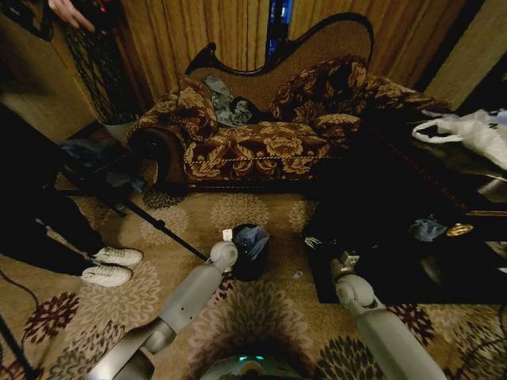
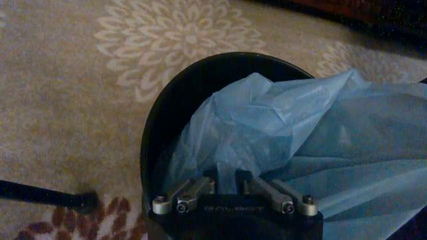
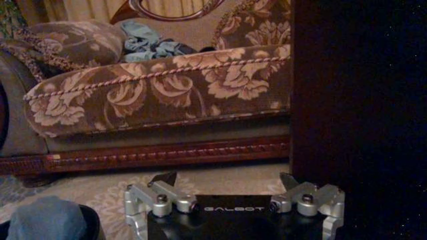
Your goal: Place a garbage bag over the trash bin.
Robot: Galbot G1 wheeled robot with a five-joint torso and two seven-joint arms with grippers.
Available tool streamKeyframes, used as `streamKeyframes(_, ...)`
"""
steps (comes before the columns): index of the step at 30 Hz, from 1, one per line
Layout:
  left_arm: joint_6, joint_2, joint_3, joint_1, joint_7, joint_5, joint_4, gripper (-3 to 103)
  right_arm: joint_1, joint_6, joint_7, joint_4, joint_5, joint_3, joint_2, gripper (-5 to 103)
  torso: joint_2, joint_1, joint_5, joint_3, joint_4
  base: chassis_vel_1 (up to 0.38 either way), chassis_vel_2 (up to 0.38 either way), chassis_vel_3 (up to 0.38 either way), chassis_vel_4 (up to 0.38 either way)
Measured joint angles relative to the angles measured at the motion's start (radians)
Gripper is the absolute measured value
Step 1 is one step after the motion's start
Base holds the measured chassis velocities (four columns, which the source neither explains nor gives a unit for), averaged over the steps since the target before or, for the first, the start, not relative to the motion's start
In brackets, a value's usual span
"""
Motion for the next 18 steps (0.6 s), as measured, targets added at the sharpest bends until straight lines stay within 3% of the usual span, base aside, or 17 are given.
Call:
streamKeyframes(7,-0.008,0.006,-0.014,-0.007,0.004,-0.008,-0.002,2,-0.01,0.007,0.005,0.003,-0.024,0.0,0.003,100,0.0,0.0,0.0,0.0,0.0,0.0,0.0,0.0,0.0)
streamKeyframes(18,-0.023,0.024,-0.05,0.041,-0.004,0.018,-0.105,0,-0.022,0.004,0.027,0.028,-0.045,-0.004,0.012,100,0.0,0.0,-0.0001,0.0,0.0,0.0,0.0,0.0,0.0)
